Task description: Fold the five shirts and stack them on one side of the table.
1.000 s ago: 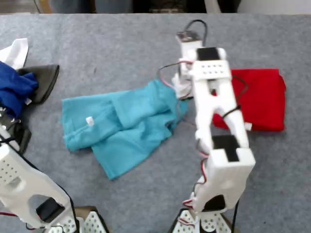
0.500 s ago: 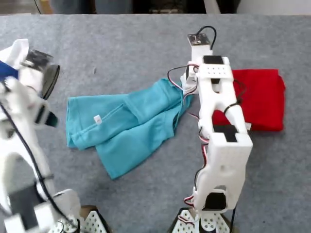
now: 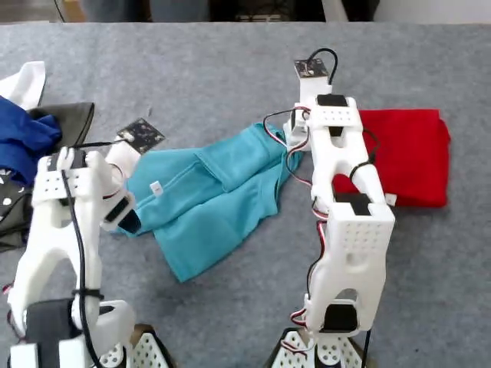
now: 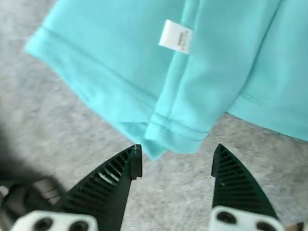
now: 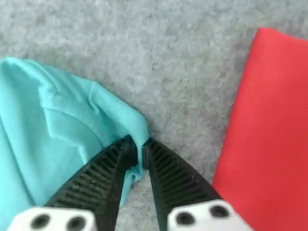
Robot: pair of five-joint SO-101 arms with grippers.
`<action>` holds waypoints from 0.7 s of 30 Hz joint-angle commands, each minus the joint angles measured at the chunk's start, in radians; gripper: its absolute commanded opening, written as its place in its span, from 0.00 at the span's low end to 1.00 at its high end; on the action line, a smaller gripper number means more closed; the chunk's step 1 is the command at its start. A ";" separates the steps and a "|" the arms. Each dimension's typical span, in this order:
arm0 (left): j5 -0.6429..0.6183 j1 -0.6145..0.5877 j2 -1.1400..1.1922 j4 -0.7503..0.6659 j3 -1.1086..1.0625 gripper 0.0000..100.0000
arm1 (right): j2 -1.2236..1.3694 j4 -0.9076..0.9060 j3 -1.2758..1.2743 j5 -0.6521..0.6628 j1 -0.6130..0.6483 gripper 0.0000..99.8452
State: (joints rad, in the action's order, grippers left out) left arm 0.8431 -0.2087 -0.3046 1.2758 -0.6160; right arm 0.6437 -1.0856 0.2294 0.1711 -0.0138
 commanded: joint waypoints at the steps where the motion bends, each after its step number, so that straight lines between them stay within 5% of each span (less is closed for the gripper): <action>1: 0.009 0.028 0.023 0.057 0.091 0.25 | -0.005 0.021 0.022 0.048 -0.009 0.01; 21: 0.081 0.022 0.457 0.176 0.432 0.19 | -0.005 0.021 0.021 0.054 -0.009 0.01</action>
State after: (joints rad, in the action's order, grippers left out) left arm 0.9306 -0.1780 0.1327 1.4507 -0.2325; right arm 0.6437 -1.0840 0.2294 0.2171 -0.0138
